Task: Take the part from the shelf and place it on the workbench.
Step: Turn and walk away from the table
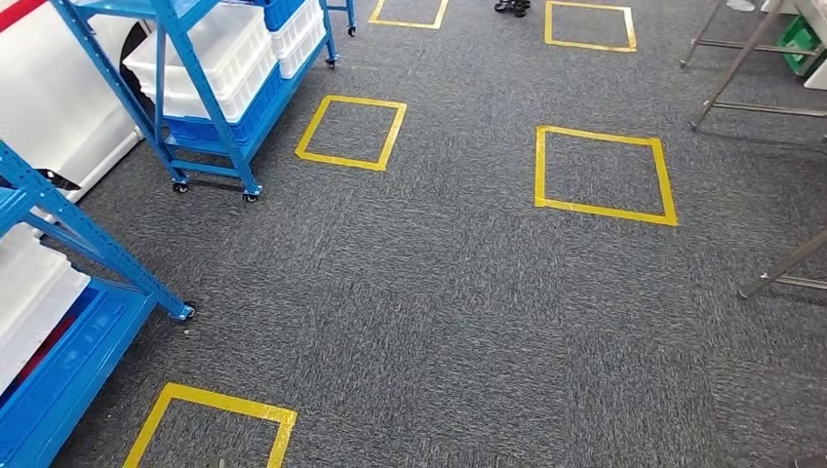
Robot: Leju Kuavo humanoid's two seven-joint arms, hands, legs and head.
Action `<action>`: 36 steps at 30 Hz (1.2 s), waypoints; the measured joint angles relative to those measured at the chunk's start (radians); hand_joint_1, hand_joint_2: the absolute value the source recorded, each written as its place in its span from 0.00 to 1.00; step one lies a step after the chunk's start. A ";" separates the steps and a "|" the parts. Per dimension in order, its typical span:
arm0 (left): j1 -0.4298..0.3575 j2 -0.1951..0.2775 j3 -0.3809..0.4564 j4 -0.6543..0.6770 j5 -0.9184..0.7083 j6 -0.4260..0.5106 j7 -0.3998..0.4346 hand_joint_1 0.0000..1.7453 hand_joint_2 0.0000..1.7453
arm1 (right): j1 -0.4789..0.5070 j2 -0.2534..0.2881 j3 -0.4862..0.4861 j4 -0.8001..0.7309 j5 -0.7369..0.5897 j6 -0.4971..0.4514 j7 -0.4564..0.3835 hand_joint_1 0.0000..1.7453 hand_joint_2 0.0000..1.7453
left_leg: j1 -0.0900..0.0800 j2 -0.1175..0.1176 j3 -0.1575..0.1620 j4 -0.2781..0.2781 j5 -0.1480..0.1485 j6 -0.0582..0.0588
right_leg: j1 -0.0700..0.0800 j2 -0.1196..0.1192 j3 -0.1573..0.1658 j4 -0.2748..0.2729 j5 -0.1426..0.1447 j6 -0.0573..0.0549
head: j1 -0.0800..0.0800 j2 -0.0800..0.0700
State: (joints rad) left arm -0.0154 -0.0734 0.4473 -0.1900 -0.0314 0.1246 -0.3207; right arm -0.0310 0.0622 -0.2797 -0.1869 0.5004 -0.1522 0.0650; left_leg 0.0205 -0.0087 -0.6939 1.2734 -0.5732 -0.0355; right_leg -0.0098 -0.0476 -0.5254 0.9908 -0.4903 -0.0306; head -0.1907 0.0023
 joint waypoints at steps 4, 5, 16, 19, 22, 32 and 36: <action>-0.001 0.003 0.003 0.000 0.003 -0.029 -0.012 0.00 0.00 | 0.000 -0.012 -0.016 0.000 -0.006 -0.005 -0.002 0.00 0.00 | 0.009 0.054 0.124 -0.232 0.102 -0.002 | 0.002 -0.037 0.008 0.016 -0.019 0.025 | 0.000 0.000; -0.002 0.003 0.005 0.000 0.006 -0.032 -0.014 0.00 0.00 | 0.000 -0.014 -0.021 0.000 -0.009 -0.006 -0.002 0.00 0.00 | 0.006 0.059 0.133 -0.252 0.105 0.006 | 0.003 -0.043 0.010 0.019 -0.023 0.032 | 0.000 0.000; 0.000 0.004 0.023 0.000 0.014 -0.032 0.004 0.00 0.00 | 0.000 -0.017 -0.051 0.000 -0.016 -0.009 -0.008 0.00 0.00 | -0.017 -0.049 0.136 -0.266 0.116 0.060 | 0.006 0.050 -0.127 0.267 -0.102 0.033 | 0.001 0.000; -0.003 0.002 0.023 0.001 0.014 -0.030 0.004 0.00 0.00 | 0.001 -0.021 -0.055 0.000 -0.013 -0.006 -0.009 0.00 0.00 | -0.019 -0.085 0.139 -0.266 0.115 0.059 | 0.026 0.110 -0.055 0.073 0.010 -0.001 | 0.001 0.000; -0.003 0.000 0.023 0.001 0.014 -0.027 0.005 0.00 0.00 | -0.003 -0.027 -0.055 0.000 -0.009 -0.002 -0.008 0.00 0.00 | -0.017 -0.114 0.133 -0.270 0.118 0.049 | 0.031 0.115 -0.036 0.019 0.024 -0.013 | 0.001 0.000; -0.001 0.006 0.024 0.001 0.014 -0.019 0.004 0.00 0.00 | 0.001 -0.024 -0.055 0.000 -0.001 0.007 -0.002 0.00 0.00 | 0.002 0.011 0.064 -0.105 0.054 -0.002 | 0.008 -0.016 -0.006 -0.008 0.017 -0.003 | 0.000 0.000; -0.004 0.004 0.026 0.001 0.015 -0.005 -0.002 0.00 0.00 | -0.002 -0.027 -0.055 0.000 0.011 0.014 0.004 0.00 0.00 | -0.001 0.042 0.139 -0.255 0.100 0.014 | 0.008 -0.045 -0.007 0.020 -0.005 0.026 | 0.000 0.000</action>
State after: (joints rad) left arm -0.0193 -0.0696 0.4730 -0.1887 -0.0159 0.1196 -0.3232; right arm -0.0325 0.0352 -0.3344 -0.1865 0.5116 -0.1382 0.0695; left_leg 0.0195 0.0333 -0.5544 1.0189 -0.4729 -0.0220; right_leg -0.0016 -0.0930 -0.5328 1.0111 -0.4948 -0.0050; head -0.1904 0.0022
